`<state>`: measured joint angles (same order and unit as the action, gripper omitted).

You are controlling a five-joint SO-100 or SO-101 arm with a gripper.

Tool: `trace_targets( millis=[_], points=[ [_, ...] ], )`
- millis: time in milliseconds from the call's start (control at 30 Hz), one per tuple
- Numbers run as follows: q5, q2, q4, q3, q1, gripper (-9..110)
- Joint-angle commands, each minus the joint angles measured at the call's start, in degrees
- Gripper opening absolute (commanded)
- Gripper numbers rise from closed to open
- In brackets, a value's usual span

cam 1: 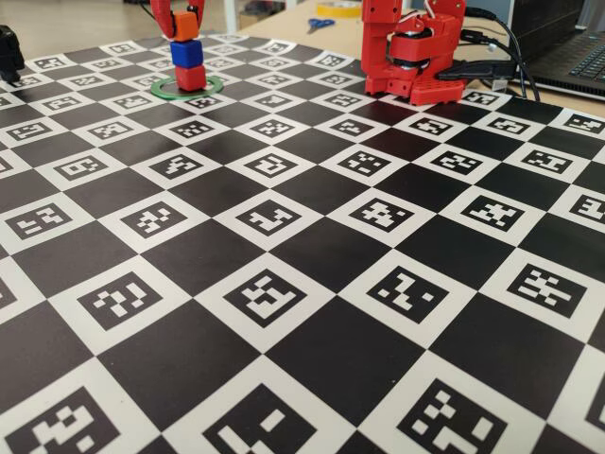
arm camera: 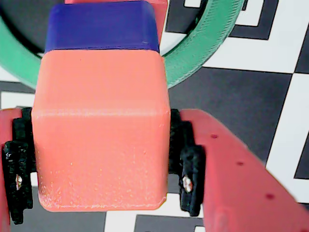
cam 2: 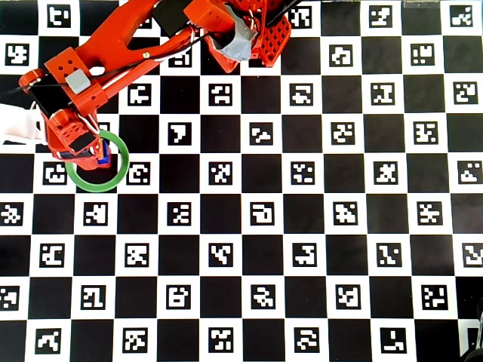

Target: Grab the red cube then put it in the green circle then put the blue cube on top and finally the orange cube on top

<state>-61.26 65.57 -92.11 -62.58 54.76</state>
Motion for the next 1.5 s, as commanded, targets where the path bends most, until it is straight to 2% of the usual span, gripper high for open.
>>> trace_targets(
  millis=[0, 467, 500, 600, 700, 933, 1467],
  points=[
    [-0.26, 2.02, 0.79, 1.58, 0.62, 8],
    [-0.18, 2.02, 0.62, 0.79, 0.53, 10],
    [0.0, 2.02, 0.7, 0.7, 0.53, 12],
    [0.18, 2.02, 0.79, 0.62, 0.53, 29],
    [0.62, 2.2, 0.79, 0.62, 0.53, 38],
    [1.58, 2.99, -0.09, 2.11, 0.53, 38],
    [3.25, 13.36, -11.87, 8.88, -2.99, 38]
  ],
)
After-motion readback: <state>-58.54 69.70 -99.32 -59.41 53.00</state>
